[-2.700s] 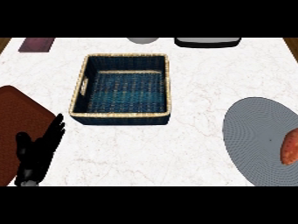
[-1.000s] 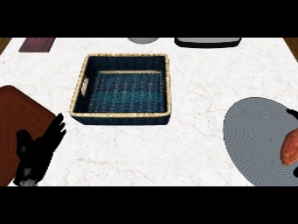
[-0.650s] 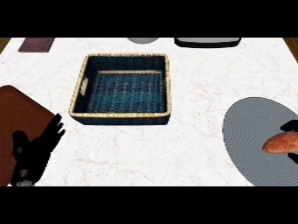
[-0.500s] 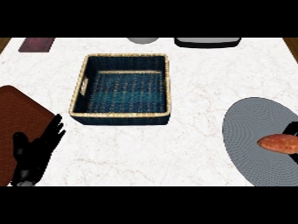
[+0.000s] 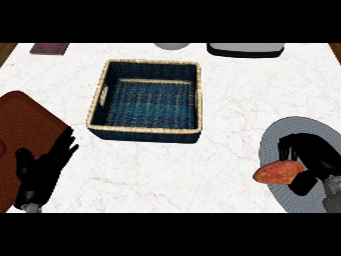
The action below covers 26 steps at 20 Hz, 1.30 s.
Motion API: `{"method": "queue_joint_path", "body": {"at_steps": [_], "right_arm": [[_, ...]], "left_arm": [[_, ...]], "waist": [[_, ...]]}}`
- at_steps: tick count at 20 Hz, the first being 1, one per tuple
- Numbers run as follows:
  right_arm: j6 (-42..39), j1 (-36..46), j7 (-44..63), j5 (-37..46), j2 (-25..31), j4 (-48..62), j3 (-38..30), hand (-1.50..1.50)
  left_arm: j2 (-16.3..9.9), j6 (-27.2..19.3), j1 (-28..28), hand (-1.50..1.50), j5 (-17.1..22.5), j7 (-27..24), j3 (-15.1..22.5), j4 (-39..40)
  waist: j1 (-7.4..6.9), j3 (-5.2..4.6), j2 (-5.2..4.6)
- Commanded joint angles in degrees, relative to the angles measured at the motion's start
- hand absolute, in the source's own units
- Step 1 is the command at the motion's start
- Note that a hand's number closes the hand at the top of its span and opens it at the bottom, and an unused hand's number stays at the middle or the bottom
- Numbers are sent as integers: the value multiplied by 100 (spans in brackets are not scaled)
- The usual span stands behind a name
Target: Pick the sweet potato from the placemat and place it in the basket
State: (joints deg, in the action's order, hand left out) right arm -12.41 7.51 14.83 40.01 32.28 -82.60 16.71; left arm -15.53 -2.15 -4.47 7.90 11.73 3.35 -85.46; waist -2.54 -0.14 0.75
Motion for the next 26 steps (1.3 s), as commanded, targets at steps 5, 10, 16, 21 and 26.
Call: {"method": "queue_joint_path", "body": {"at_steps": [5,10,16,21,26], "right_arm": [[-39,1003,1711,960,-2002,-691,1558,150],[602,1626,2996,1208,-3177,-966,1924,150],[2348,2501,3938,1125,-3216,-1787,2044,150],[2961,3434,5249,1425,-3224,-1864,2118,150],[2890,4412,6052,1737,-3226,-1486,1793,150]], "left_arm": [[24,169,17,0,-65,306,295,255],[76,106,78,0,-121,389,355,352],[43,171,115,0,-100,450,358,471],[30,139,163,0,-103,623,358,448],[46,52,120,0,-151,628,343,418]], "waist": [[-599,-81,-78],[-506,-23,-40],[-460,-15,4],[-386,-33,41],[-348,-48,35]]}}
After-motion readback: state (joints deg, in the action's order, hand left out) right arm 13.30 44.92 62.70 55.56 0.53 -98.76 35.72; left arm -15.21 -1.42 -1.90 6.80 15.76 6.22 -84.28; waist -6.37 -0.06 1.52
